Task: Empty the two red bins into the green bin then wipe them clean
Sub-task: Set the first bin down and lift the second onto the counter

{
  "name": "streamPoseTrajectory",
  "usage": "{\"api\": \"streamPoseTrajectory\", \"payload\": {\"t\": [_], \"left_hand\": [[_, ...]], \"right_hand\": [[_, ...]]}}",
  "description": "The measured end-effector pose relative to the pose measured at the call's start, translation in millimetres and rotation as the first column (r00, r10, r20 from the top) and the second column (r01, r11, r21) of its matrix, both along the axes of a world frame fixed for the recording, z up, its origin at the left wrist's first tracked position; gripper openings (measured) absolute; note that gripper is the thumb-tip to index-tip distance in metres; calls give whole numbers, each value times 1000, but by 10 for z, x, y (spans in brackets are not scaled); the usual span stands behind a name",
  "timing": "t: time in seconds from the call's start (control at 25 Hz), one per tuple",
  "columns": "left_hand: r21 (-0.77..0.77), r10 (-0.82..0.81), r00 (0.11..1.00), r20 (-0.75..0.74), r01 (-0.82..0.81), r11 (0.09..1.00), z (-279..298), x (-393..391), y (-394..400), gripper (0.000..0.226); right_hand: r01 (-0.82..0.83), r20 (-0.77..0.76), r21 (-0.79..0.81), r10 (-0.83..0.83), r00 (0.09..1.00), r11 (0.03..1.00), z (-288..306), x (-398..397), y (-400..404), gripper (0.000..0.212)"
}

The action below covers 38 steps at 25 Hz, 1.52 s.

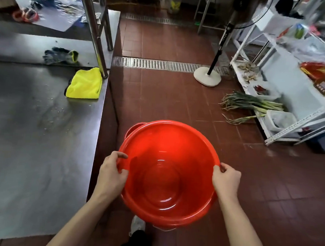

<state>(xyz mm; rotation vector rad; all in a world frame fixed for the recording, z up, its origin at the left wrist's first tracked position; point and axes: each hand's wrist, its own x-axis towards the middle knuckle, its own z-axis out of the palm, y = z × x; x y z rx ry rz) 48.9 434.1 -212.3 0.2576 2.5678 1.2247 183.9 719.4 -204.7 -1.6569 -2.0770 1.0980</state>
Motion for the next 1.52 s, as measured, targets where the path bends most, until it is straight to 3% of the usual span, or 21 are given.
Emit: {"api": "streamPoseTrajectory", "payload": {"t": [0.2,0.48,0.64,0.84,0.96,1.12,1.24,1.36,1.52], "left_hand": [[-46,88,988,124,-83,995,-402,-175,206,39],[-157,317,914,251,-285,946,-1116,-41,361,29],[-208,534,784,317,-492,846,-1583,148,451,20],[-283,732,560,389,-683,673,-2166,474,593,9],[-330,785,499,368,-719,612,-2592,635,669,8],[-412,796,457,398,-686,599,-3085,783,801,7],[-362,788,448,422,-714,599,-3547,840,712,6],[-329,806,409,427,-760,560,-4027,883,555,23],[-277,793,429,433,-774,570,-4491,844,494,45]], "right_hand": [[-66,133,-37,70,989,997,-331,-336,334,38],[-265,285,-174,306,908,948,-1066,-762,716,36],[-420,316,-277,494,810,864,-1562,-1040,887,33],[-591,307,-370,695,650,717,-2141,-1338,1000,34],[-665,293,-380,766,572,642,-2501,-1511,976,35],[-707,309,-404,813,493,581,-3026,-1610,885,21],[-722,307,-425,838,452,545,-3539,-1645,795,11],[-714,301,-450,844,444,536,-4039,-1672,715,16],[-720,293,-470,860,418,511,-4657,-1674,656,22]]}}
